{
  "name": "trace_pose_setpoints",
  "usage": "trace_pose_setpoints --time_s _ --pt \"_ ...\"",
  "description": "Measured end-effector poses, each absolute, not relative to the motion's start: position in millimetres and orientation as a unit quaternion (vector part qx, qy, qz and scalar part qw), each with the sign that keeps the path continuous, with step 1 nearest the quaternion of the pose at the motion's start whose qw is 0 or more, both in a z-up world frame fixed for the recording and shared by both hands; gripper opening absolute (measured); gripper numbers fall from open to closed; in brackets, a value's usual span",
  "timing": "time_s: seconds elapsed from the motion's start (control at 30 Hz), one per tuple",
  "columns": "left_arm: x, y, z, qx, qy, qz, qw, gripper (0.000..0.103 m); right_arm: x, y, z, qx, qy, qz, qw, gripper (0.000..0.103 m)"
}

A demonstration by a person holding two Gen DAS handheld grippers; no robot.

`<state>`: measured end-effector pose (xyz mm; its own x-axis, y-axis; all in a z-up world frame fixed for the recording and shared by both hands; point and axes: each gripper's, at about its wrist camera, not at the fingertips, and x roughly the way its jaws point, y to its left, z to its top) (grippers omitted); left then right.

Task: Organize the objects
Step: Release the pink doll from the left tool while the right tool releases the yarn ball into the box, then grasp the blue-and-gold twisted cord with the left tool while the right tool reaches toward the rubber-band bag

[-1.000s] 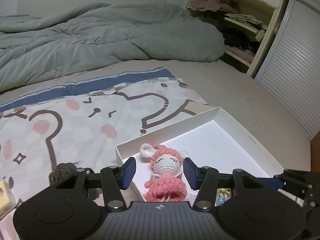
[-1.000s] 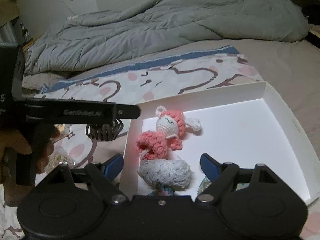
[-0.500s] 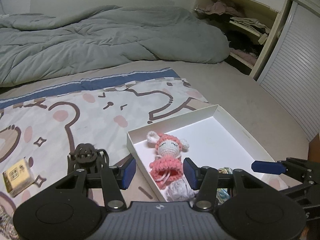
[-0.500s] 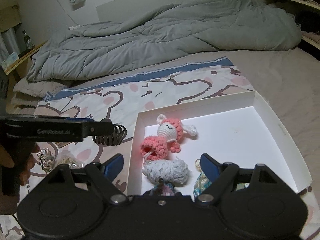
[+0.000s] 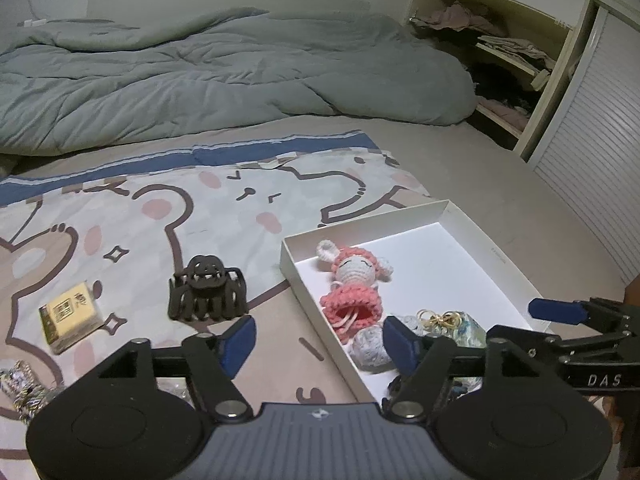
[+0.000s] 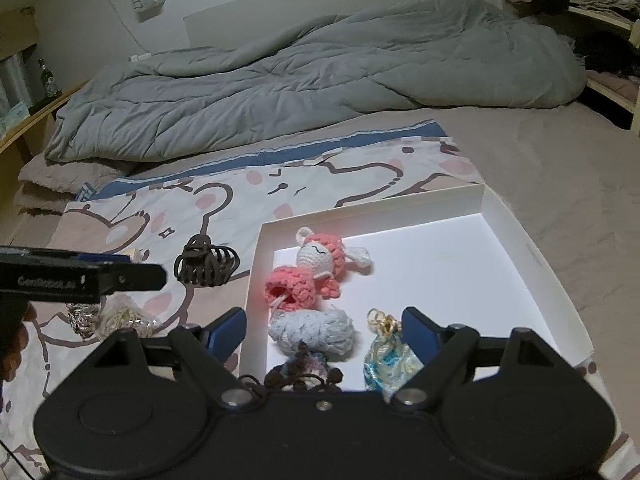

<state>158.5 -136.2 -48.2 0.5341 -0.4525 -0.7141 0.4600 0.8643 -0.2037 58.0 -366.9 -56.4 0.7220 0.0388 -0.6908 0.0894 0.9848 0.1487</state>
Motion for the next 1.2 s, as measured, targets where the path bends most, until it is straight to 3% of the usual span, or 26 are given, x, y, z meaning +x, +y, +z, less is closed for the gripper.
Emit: trace_pose_setpoints --time_s 0.33,0.5,1.2 --pt "144 -126 -48 0.0 0.4 -0.247 0.883 0.102 50 -368 -52 0.078 0.365 -0.033 0.927 0.098" --pt "140 -118 -52 0.002 0.402 -0.24 0.884 0.103 46 -368 -51 0.077 0.363 -0.045 0.928 0.103" --pt "138 -70 -52 -0.006 0.396 -0.191 0.898 0.103 53 -351 -55 0.076 0.348 -0.05 0.933 0.103"
